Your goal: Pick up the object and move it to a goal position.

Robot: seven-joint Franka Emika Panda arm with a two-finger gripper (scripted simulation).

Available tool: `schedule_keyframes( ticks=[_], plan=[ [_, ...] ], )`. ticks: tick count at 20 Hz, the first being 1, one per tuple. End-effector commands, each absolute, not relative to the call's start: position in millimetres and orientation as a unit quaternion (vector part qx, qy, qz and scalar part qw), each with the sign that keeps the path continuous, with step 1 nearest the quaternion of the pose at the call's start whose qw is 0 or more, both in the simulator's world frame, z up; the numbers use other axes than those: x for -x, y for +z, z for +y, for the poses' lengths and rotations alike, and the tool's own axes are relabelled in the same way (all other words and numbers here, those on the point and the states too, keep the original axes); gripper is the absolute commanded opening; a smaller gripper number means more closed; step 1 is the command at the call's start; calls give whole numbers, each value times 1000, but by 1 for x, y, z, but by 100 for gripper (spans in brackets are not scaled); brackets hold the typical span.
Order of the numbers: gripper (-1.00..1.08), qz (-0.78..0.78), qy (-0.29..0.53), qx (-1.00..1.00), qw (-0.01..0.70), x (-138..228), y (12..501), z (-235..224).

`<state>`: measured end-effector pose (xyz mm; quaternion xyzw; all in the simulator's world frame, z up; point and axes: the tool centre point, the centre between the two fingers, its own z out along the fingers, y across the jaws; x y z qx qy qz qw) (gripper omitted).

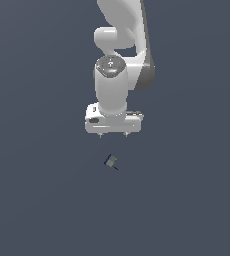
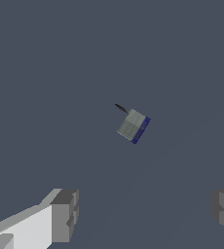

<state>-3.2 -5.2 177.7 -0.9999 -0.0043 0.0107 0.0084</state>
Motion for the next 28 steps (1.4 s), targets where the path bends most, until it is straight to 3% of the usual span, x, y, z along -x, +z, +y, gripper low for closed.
schedule_keyframes(
  ticks=[1,28],
  plan=[
    [100,-4,11,1000,8,3,178,-5],
    [100,-93,20,995,14,0,158,1]
  ],
)
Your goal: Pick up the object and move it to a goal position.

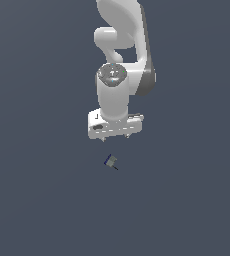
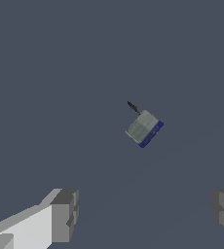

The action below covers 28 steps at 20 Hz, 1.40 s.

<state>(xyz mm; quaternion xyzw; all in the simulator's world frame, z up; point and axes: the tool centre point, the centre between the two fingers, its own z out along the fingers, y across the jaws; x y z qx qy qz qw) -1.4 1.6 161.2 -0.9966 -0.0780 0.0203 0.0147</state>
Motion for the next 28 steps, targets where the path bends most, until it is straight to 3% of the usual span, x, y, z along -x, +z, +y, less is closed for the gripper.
schedule_keyframes(
  ticks=[1,28],
  plan=[
    [100,-105,19,994,13,-2,155,1],
    [100,-447,3,894,0,-41,73,-8]
  ],
)
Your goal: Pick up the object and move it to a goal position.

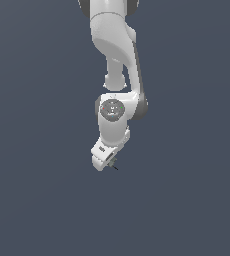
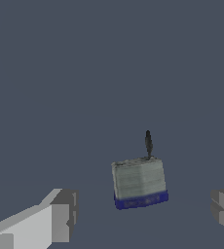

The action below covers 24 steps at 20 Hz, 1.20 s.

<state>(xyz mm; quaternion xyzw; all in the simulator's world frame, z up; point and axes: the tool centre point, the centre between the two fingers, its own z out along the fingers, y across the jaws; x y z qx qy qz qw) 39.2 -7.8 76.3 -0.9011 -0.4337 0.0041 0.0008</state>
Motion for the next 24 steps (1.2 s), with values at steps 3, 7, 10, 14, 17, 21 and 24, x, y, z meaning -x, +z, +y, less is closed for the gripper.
schedule_keyframes(
  ticks=[3,7,10,14,17,21,24],
  plan=[
    [100,-466,2,885,0,-43,68,-8],
    [100,-481,0,877,0,-44,64,-8],
    [100,-486,0,874,0,-45,63,-9],
    [100,-484,0,875,0,-44,62,-9],
    [100,-484,0,875,0,-44,54,-9],
    [100,-485,0,874,0,-43,35,-8],
    [100,-486,0,874,0,-43,21,-8]
  ],
)
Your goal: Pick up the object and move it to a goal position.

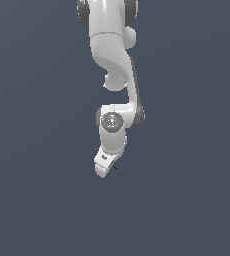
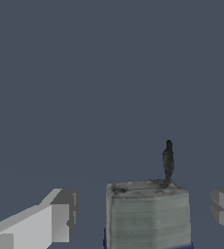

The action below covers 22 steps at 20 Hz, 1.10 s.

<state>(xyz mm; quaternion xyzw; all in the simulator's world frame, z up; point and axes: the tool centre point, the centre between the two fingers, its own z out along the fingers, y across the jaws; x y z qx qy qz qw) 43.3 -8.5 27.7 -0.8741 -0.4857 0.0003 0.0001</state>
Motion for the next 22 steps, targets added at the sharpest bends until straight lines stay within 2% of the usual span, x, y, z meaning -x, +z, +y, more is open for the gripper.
schedule_keyframes(
  ticks=[1,6,7,22],
  plan=[
    [100,-486,0,874,0,-43,18,-8],
    [100,-486,0,874,0,-44,13,-9],
    [-100,-486,0,874,0,-44,13,-9],
    [-100,-486,0,874,0,-48,13,-4]
  ],
)
